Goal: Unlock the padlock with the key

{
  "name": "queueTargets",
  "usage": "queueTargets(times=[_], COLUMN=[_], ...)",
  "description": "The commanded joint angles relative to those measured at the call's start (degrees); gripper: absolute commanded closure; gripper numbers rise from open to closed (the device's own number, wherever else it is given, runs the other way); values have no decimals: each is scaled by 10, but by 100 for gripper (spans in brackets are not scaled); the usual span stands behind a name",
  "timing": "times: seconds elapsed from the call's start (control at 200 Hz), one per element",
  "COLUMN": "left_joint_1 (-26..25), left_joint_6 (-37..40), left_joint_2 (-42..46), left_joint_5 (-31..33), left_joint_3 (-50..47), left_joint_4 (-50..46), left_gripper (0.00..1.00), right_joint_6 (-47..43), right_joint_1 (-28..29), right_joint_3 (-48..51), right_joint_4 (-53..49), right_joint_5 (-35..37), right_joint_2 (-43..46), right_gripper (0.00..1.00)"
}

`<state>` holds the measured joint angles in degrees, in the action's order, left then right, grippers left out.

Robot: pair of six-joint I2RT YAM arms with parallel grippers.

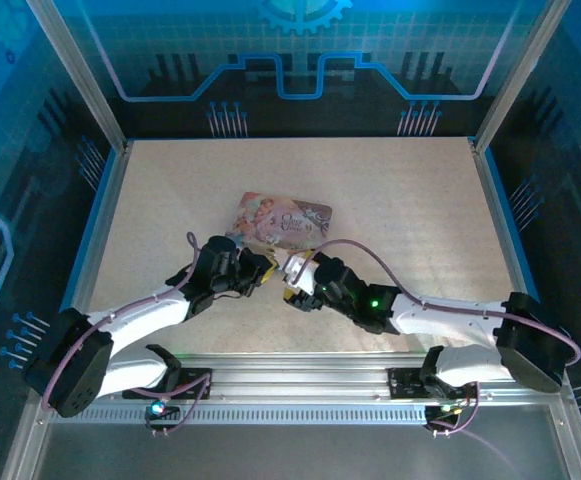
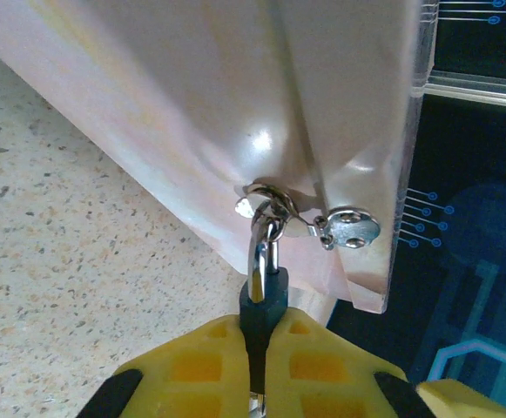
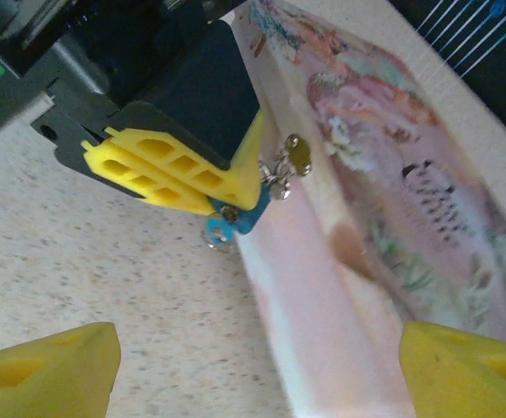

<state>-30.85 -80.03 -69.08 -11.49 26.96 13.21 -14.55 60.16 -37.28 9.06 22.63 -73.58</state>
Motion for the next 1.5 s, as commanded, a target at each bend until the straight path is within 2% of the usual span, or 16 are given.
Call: queueTargets(times=[0.0,0.155,0.39,0.875,1.176,1.496], left_joint_1=[2,2,2,2,2,2], left_joint_6=[-25,-32,-38,-44,-45,-47], left_joint_2=[14,16,16,15,14,14], left_joint_5=[-24,-26,-27,-33,-33,-34], left_joint_3=[35,44,44,42,38,36], left_joint_4=[6,-4,-4,8,12,14], left_gripper=[100,100,100,100,100,100], right_joint_6=[-118,-167,-171,-161,-154,-145], right_joint_1=[20,34,38,35,28,23], right_joint_3=[-32,-52,-61,-59,-54,-54], right_joint_4=[6,24,51,106,119,121], right_joint_5=[72,95,93,83,78,78], right_joint_2=[-27,-60,-91,-122,-128,-147], right_gripper=[16,16,21,50,72,74])
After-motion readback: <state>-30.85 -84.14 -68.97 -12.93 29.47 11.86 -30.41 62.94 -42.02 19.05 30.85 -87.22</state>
